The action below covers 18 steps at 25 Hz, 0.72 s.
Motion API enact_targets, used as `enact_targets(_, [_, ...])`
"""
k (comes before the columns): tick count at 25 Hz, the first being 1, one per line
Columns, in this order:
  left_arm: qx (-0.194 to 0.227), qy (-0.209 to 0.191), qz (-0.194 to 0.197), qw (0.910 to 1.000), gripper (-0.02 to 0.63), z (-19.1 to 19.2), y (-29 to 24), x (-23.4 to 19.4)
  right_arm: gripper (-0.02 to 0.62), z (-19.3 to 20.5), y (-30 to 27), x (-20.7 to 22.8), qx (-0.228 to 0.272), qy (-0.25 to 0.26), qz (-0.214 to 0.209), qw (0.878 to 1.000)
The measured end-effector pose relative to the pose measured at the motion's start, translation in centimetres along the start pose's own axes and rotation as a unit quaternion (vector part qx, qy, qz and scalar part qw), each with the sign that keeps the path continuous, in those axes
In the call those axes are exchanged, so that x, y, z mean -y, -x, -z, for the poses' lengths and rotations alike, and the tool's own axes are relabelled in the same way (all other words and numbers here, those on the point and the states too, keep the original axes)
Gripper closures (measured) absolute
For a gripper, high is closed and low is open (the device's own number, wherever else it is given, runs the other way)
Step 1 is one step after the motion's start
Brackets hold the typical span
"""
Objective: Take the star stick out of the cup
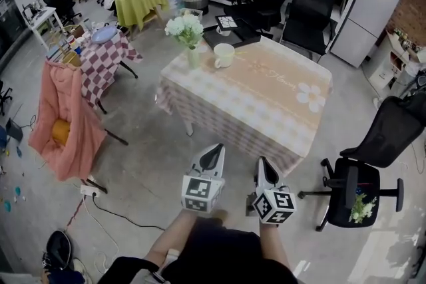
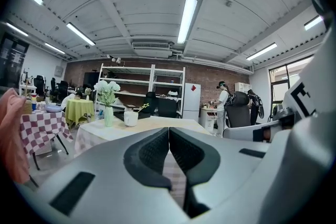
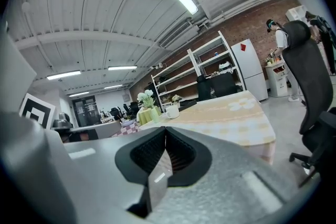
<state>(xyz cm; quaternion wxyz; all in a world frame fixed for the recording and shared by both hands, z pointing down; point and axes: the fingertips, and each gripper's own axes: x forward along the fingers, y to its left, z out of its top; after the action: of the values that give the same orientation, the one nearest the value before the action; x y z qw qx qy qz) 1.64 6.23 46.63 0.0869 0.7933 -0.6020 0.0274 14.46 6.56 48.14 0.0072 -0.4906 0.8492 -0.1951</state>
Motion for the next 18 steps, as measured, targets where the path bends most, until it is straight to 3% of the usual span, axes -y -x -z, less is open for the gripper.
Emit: enact_targets(18, [-0.023, 0.015, -0.009, 0.9996, 0.595, 2.2, 0.5, -4.4, 0.594, 1.2, -2.7, -1.7, -0.010, -0.006, 0.010, 1.000])
